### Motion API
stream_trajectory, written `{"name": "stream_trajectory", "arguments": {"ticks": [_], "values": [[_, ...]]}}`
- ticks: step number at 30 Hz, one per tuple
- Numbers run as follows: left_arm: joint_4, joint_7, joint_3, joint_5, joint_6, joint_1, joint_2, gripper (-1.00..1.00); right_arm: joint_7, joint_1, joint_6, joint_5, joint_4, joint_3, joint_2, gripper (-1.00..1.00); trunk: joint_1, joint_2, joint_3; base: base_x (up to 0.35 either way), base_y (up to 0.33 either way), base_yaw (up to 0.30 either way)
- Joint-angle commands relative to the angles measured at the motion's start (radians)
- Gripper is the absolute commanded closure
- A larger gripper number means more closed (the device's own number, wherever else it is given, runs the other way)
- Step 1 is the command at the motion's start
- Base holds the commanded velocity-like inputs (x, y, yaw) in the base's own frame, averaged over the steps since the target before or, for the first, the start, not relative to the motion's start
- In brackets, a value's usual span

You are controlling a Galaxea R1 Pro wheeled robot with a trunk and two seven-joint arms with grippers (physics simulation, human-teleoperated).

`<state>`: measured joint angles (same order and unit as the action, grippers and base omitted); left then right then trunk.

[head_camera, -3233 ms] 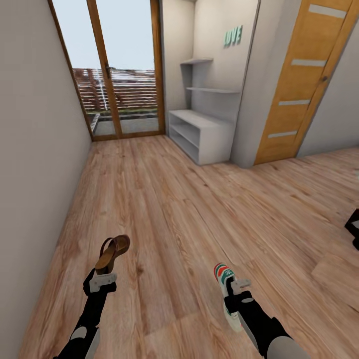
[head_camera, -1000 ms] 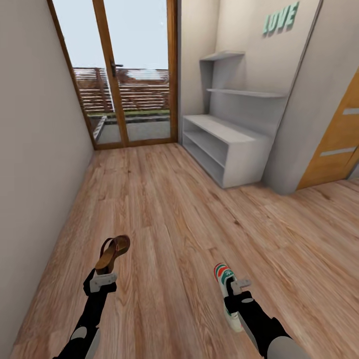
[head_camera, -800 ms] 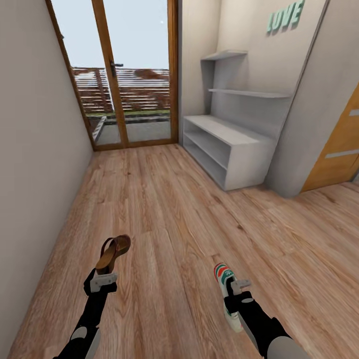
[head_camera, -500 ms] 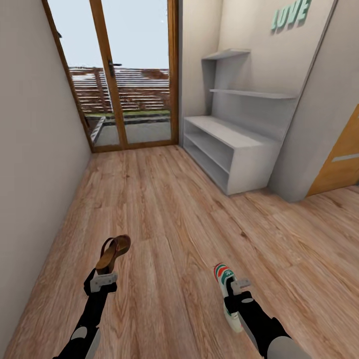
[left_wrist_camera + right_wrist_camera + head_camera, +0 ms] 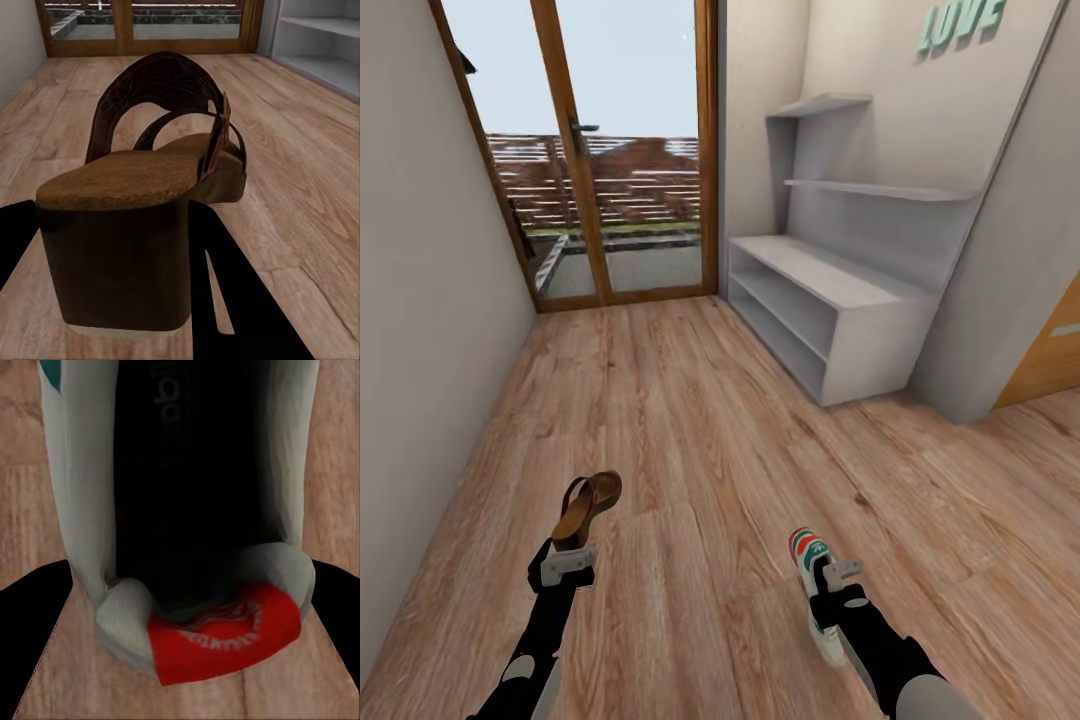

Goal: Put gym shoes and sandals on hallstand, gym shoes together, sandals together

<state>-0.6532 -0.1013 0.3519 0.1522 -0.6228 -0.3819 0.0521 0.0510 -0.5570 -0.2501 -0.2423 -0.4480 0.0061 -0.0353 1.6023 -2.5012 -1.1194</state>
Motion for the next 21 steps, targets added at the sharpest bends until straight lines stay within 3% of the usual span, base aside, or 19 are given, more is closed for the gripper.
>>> {"name": "stream_trajectory", "arguments": {"ticks": [1,11,21], "values": [[0.000,0.000,0.000,0.000,0.000,0.000,0.000,1.00,0.000,0.000,0.000,0.000,0.000,0.000,0.000,1.00,0.000,0.000,0.000,0.350,0.000,0.000],[0.000,-0.001,0.000,0.000,0.000,0.000,0.000,1.00,0.000,0.000,0.000,0.000,0.000,0.000,0.000,1.00,0.000,0.000,0.000,0.350,0.017,0.000],[0.001,-0.001,-0.001,0.000,0.000,0.000,0.000,1.00,0.000,0.000,0.000,0.000,0.000,0.000,0.000,1.00,0.000,0.000,0.000,0.350,0.160,-0.086]]}}
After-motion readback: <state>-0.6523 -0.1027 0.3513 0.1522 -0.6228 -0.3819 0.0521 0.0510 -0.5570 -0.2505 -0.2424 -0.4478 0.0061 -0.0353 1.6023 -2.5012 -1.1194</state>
